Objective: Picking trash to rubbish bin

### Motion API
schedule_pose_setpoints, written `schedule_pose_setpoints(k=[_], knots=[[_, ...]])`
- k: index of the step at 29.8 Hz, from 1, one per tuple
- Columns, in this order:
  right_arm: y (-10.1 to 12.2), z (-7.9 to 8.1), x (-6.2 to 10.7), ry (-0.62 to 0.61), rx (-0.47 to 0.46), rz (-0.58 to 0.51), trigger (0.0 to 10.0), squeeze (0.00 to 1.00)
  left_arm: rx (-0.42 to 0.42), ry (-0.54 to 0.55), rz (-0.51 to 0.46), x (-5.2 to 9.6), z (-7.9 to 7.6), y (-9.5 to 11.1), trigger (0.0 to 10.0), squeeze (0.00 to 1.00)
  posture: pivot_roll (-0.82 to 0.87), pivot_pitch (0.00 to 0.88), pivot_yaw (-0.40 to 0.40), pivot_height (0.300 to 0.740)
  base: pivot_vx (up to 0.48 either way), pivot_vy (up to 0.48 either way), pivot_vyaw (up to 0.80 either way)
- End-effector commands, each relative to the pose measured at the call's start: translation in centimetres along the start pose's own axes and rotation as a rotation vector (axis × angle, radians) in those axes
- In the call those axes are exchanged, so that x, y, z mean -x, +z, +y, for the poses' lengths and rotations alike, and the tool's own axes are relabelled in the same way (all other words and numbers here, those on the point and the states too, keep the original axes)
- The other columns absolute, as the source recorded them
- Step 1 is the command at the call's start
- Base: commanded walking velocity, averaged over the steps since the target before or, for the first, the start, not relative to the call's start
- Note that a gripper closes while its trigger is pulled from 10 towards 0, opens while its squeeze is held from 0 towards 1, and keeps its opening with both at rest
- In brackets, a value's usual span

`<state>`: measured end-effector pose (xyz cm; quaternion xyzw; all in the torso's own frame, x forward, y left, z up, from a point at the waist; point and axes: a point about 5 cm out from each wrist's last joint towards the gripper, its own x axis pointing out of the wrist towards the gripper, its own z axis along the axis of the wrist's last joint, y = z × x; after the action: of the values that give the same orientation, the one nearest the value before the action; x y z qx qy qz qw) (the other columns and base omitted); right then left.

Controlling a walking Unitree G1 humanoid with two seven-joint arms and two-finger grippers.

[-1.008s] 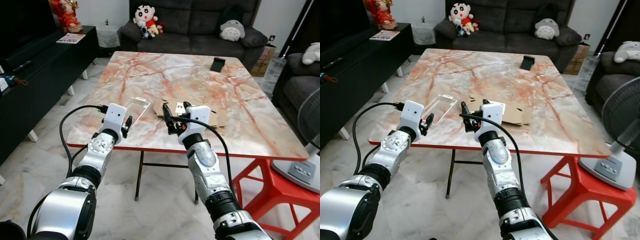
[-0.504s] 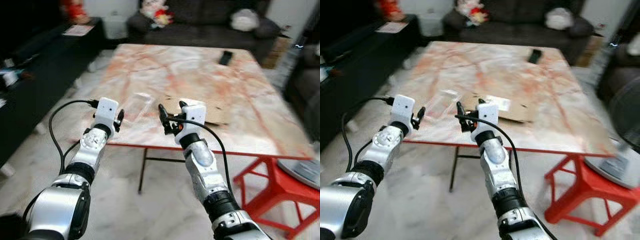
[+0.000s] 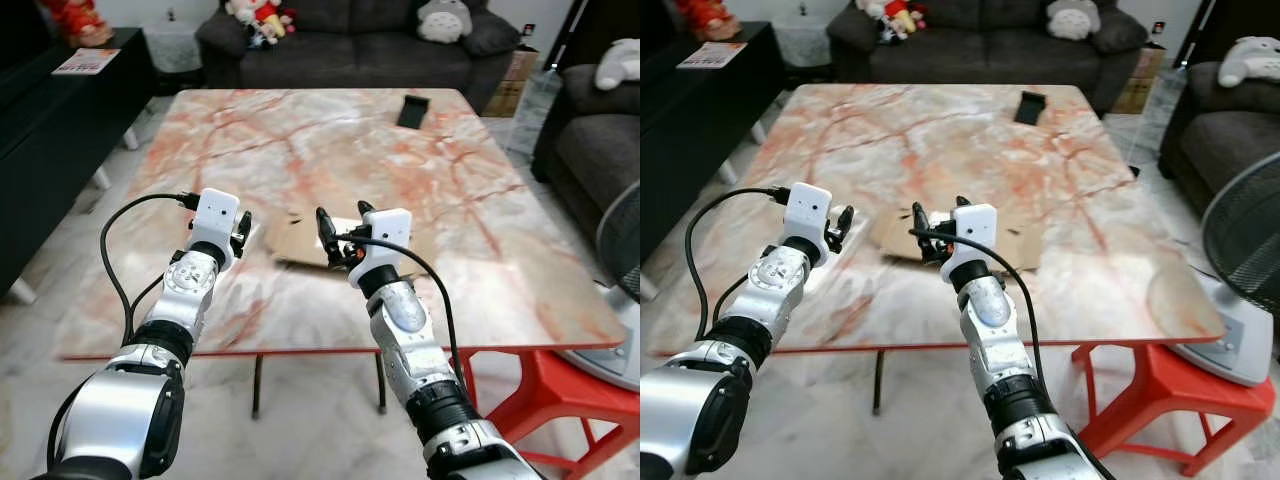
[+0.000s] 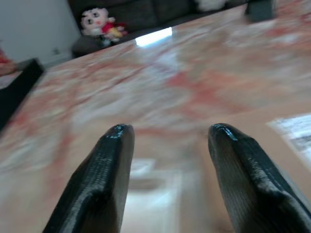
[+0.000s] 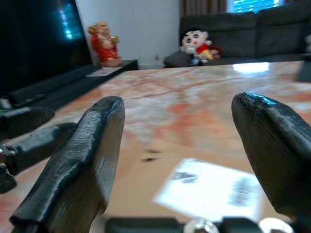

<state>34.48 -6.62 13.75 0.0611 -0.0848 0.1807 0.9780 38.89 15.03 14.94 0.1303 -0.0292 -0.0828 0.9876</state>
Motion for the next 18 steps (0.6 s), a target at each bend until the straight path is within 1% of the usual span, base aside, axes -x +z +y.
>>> schedule_pose_setpoints(k=[1, 2, 3, 11, 14, 18], knots=[[0.9, 0.6, -0.4, 0.023, 0.001, -0.045, 10.0, 0.0, -0.011, 0.01, 0.0, 0.1, 0.6, 0.0, 10.0, 0.0, -0.05, 0.048, -0.035, 0.74, 0.48, 0.0, 0.8], [0.9, 0.6, -0.4, 0.023, 0.001, -0.045, 10.0, 0.0, -0.011, 0.01, 0.0, 0.1, 0.6, 0.0, 10.0, 0.0, -0.05, 0.048, -0.035, 0.74, 0.48, 0.0, 0.8], [0.9, 0.5, -0.4, 0.01, -0.023, -0.045, 10.0, 0.0, -0.011, 0.017, -0.003, 0.1, 0.6, 0.0, 10.0, 0.0, -0.05, 0.048, -0.035, 0.74, 0.251, 0.0, 0.0], [0.8, 0.2, -0.4, 0.001, -0.02, -0.034, 10.0, 0.0, -0.011, 0.023, -0.023, 0.2, 0.7, 0.2, 10.0, 0.0, -0.05, 0.047, -0.035, 0.74, 0.0, 0.0, 0.0], [0.8, 0.1, -0.4, -0.001, -0.02, -0.031, 10.0, 0.0, -0.03, 0.029, -0.026, 0.2, 0.9, 0.2, 10.0, 0.0, -0.05, 0.048, -0.036, 0.74, 0.0, 0.0, 0.0], [0.7, 0.2, -0.3, -0.001, -0.022, -0.024, 10.0, 0.0, -0.05, 0.047, -0.006, 0.4, 1.7, 0.0, 10.0, 0.0, -0.05, 0.049, -0.037, 0.74, 0.0, 0.0, 0.0]])
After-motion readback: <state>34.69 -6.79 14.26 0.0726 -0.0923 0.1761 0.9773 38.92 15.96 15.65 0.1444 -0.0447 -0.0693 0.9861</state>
